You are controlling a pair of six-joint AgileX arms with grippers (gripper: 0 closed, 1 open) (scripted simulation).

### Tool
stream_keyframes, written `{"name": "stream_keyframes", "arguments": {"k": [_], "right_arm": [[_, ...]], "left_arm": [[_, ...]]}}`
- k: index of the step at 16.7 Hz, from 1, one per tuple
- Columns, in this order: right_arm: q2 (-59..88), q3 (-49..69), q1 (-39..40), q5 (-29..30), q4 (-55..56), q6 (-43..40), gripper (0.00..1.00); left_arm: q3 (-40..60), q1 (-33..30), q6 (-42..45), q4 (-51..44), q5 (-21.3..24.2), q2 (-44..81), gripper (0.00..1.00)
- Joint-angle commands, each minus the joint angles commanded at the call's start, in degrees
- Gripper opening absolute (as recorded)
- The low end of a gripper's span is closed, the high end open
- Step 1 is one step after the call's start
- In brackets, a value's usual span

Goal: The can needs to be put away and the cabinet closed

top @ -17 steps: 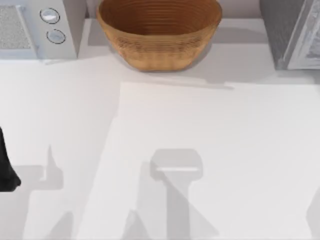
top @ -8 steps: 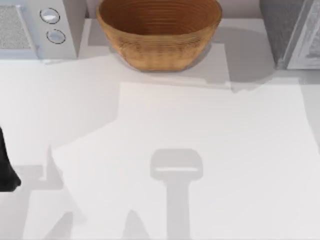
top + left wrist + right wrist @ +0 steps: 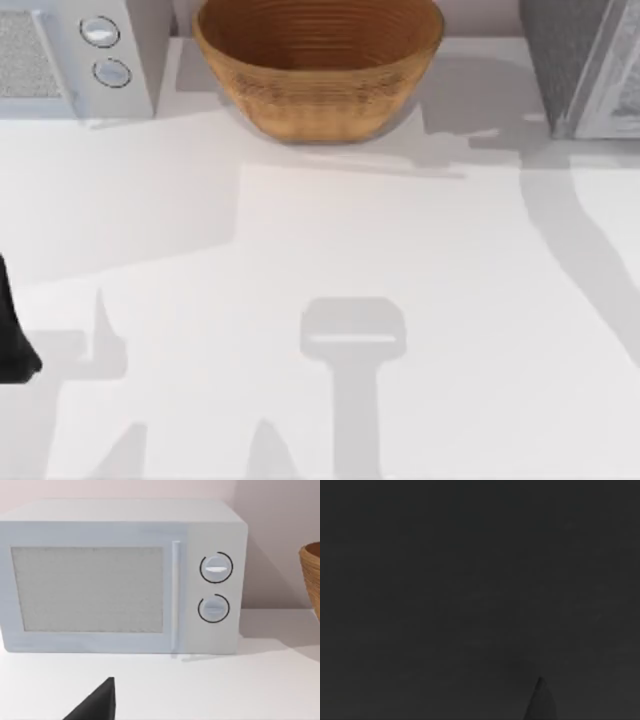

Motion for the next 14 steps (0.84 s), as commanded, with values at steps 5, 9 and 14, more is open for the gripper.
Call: {"name": "stream_keyframes", "arguments": {"k": [5, 9, 14], "right_arm": [[0.0, 0.0, 1.4, 1.5, -0.1, 0.0, 1.0], [1.3, 1.8, -0.9, 1.1, 0.2, -0.9, 1.0], [7.5, 6.3, -4.4, -2.4, 2.2, -0.5, 1.0]], "left_arm": [[0.0, 0.0, 0.0, 0.0, 0.0, 0.0, 1.0], [0.0, 0.0, 0.0, 0.0, 0.0, 0.0, 1.0], [0.0, 0.0, 0.0, 0.0, 0.0, 0.0, 1.0]]}}
